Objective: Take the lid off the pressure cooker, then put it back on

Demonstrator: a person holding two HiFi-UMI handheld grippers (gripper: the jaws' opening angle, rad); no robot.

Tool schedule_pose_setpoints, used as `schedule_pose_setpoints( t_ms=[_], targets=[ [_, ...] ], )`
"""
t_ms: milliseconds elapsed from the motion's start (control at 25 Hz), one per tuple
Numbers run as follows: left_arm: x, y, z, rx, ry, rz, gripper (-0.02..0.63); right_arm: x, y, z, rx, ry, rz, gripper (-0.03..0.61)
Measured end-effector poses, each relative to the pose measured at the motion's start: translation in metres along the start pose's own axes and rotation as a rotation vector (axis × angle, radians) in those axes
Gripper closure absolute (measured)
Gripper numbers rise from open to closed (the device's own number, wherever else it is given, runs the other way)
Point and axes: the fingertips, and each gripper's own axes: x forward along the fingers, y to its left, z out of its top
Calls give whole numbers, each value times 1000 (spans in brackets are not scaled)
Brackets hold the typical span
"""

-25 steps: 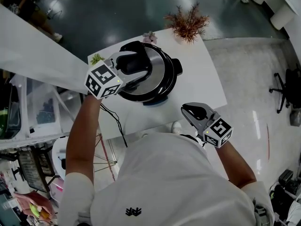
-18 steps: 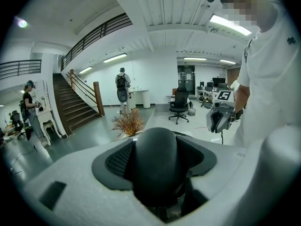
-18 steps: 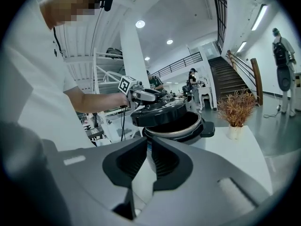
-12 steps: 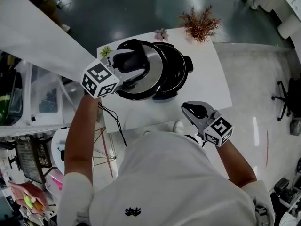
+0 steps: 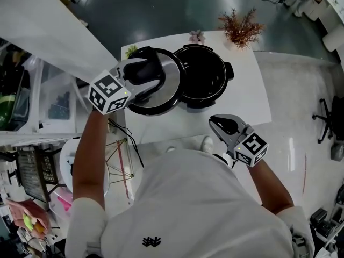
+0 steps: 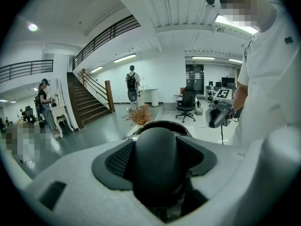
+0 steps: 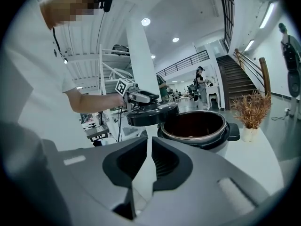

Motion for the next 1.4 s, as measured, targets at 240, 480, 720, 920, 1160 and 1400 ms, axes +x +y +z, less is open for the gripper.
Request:
schedule_pose_setpoints(
  t_ms=[240,480,720,920,1160,1400],
  targets=[
    [-30,2,-22,-19,0,25,319,15,20,-2,-4,3,5,535],
    [-57,1,-40,-23,0,41,319,27,44,-4,-7,5,3,535],
    [-77,-3,-55,-22,2,38,319,34,63,-7,-8,8,-10,537],
    [-88,-6,-69,-23,4,37,319,39,79,-13,-4,18,-20,537],
    [-91,-17,-94,-30,22,29,319,40,94,-19,7,26,-38,538],
    [-83,-24,-129,-49,45,37,319,43,106,-25,13,33,-58,538]
  ],
)
